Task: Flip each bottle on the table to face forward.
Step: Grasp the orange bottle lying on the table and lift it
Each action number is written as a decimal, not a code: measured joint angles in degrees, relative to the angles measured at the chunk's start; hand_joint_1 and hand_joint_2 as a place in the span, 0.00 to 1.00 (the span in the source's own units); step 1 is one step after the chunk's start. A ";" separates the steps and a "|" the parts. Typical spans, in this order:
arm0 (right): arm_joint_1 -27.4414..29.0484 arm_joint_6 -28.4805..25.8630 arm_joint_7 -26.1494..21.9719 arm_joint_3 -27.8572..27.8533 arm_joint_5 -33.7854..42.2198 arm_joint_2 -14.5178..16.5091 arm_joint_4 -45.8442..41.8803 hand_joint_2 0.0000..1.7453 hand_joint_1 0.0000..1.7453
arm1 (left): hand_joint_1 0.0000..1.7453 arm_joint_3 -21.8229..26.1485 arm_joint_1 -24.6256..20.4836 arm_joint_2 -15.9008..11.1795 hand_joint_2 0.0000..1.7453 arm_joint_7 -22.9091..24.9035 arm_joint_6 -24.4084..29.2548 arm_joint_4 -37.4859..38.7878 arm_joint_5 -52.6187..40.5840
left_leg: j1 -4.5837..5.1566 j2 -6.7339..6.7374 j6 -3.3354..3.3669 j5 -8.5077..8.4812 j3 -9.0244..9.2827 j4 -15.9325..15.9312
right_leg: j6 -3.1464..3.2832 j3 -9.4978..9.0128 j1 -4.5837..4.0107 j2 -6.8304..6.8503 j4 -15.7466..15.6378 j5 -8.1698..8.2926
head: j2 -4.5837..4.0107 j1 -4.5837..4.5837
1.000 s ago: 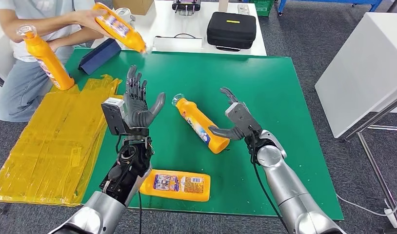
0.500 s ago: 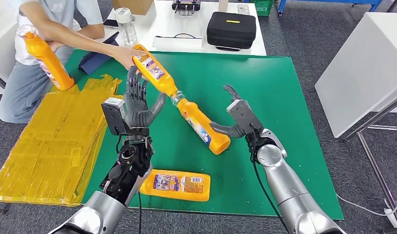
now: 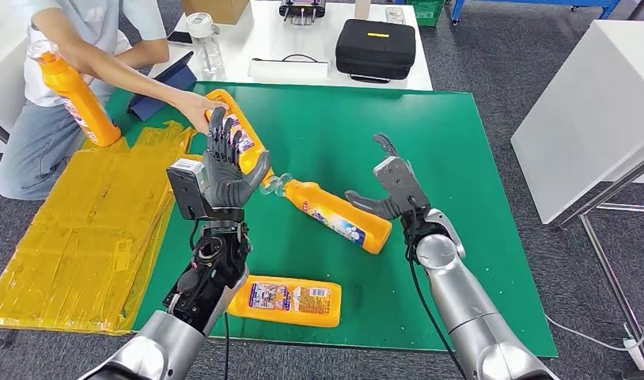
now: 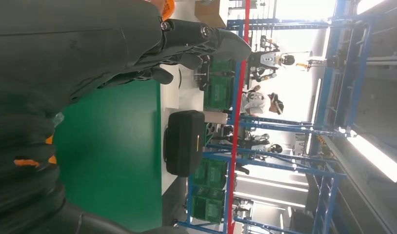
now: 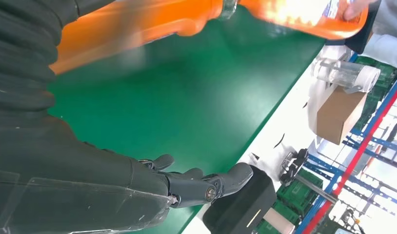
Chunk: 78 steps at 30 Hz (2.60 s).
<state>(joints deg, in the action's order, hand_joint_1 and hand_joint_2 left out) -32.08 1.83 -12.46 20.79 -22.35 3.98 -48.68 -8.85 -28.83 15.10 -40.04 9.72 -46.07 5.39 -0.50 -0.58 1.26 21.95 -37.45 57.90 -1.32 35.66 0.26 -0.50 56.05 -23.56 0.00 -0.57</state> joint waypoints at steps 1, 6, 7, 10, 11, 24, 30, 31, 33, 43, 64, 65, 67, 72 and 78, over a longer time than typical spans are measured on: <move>0.01 -0.07 0.10 -0.06 -0.14 0.02 0.00 1.00 0.00 | 0.00 -0.02 0.00 0.00 1.00 0.01 -0.01 0.00 0.01 | 0.00 0.00 0.00 0.00 0.00 0.00 | 0.00 0.00 0.00 0.00 0.00 0.00 | 0.00 0.00; 0.04 -1.19 1.44 -0.15 -1.76 0.08 0.08 1.00 0.00 | 0.00 -0.04 -0.02 0.00 1.00 0.18 -0.02 -0.01 0.04 | 0.00 0.00 0.00 0.00 0.00 0.00 | 0.00 0.00 0.00 0.00 0.00 0.00 | -0.01 0.00; 0.03 -1.49 1.88 -0.15 -2.20 0.10 0.18 1.00 0.00 | 0.00 -0.04 -0.02 0.00 1.00 0.27 -0.02 -0.01 0.04 | 0.00 0.00 0.00 0.00 0.00 0.00 | 0.00 0.00 0.00 0.00 0.00 0.00 | -0.01 0.00; -0.02 -2.29 3.40 -0.14 -3.94 0.30 1.11 1.00 0.00 | 0.00 -0.05 -0.06 0.01 1.00 0.58 -0.07 -0.02 0.03 | 0.00 0.00 0.00 0.00 0.00 0.00 | 0.00 0.00 0.00 0.00 0.00 0.00 | 0.00 0.00; -0.07 -2.52 3.96 -0.12 -4.65 0.43 1.68 1.00 0.00 | 0.00 -0.05 -0.10 0.02 1.00 0.67 -0.10 -0.02 0.03 | 0.00 0.00 0.00 0.00 0.00 0.00 | 0.00 0.00 0.00 0.00 0.00 0.00 | 0.00 0.00; -0.77 -2.57 8.75 0.46 -10.73 1.65 12.47 1.00 0.00 | 0.00 -0.33 -0.47 0.33 1.00 1.16 -0.20 -0.02 0.49 | 0.00 -0.01 0.00 0.00 0.00 0.00 | 0.00 0.00 0.00 0.00 0.00 0.00 | -0.01 0.00; -0.86 -1.40 9.27 1.50 -12.92 1.82 15.60 1.00 0.00 | 0.00 -0.39 -0.76 0.35 1.00 1.21 -0.22 -0.02 0.82 | 0.00 0.01 0.00 0.00 0.04 0.00 | 0.00 -0.02 -0.01 0.00 -0.01 0.00 | 0.00 0.01; -0.86 -1.14 9.36 1.69 -13.33 1.81 15.73 1.00 0.00 | 0.00 -0.39 -0.78 0.35 1.00 1.21 -0.24 -0.02 0.97 | 0.00 0.02 0.00 0.01 0.06 0.00 | 0.00 -0.03 -0.01 0.00 -0.01 0.00 | 0.00 0.01; -0.85 -0.48 9.42 1.99 -14.02 1.71 15.84 1.00 0.00 | 0.00 -0.39 -0.83 0.35 1.00 1.22 -0.36 -0.02 1.25 | 0.00 0.04 -0.01 0.01 0.12 0.00 | 0.00 -0.07 -0.01 -0.01 -0.02 0.00 | 0.00 0.01; -1.65 1.19 10.10 3.45 -15.38 0.27 17.79 1.00 0.00 | 0.00 -0.39 -1.62 0.35 1.00 1.21 -1.26 -0.01 1.74 | 0.00 0.04 -0.02 0.04 0.58 0.00 | 0.02 -0.53 0.00 -0.01 -0.06 -0.03 | 0.00 0.02; -2.12 1.63 12.43 4.69 -17.97 -0.42 18.75 1.00 1.00 | 0.00 -0.39 -2.04 0.46 1.00 1.25 -1.91 0.00 1.72 | 0.00 0.03 -0.02 0.04 0.88 -0.01 | 0.02 -0.83 0.00 -0.01 -0.07 -0.03 | -0.01 0.01; -2.21 1.89 12.35 4.70 -18.04 -0.42 18.80 1.00 1.00 | 0.00 -0.38 -2.06 0.46 1.00 1.25 -2.00 0.00 1.72 | 0.00 0.02 -0.01 0.04 0.88 -0.01 | 0.02 -0.84 0.00 -0.01 -0.07 -0.03 | -0.01 0.01; -2.49 2.47 12.25 4.70 -18.10 -0.41 18.95 1.00 1.00 | 0.00 -0.36 -2.08 0.46 1.00 1.25 -2.20 0.00 1.72 | 0.00 0.02 -0.01 0.04 0.88 -0.01 | 0.02 -0.84 0.00 -0.01 -0.07 -0.03 | -0.01 0.01; -3.26 3.59 11.87 4.68 -17.77 -0.38 19.29 1.00 1.00 | 0.00 -0.31 -2.12 0.45 1.00 1.25 -2.41 0.00 1.72 | 0.01 0.02 0.00 0.03 0.87 -0.01 | 0.01 -0.84 0.01 0.00 -0.06 -0.01 | 0.00 0.01; -3.77 4.16 11.29 4.68 -17.43 -0.39 19.45 1.00 1.00 | 0.00 -0.26 -2.10 0.44 1.00 1.19 -2.67 0.00 1.66 | 0.00 0.03 -0.01 0.04 0.85 -0.01 | 0.01 -0.82 -0.01 -0.01 -0.05 -0.02 | 0.00 0.00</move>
<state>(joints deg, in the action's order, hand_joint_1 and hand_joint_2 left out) -35.85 5.99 -1.18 25.46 -39.78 3.60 -29.23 -9.11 -30.93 15.54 -38.86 7.05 -46.07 7.05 -0.50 -0.55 1.24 22.00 -36.59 57.89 -1.31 34.84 0.25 -0.50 56.00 -23.57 0.00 -0.57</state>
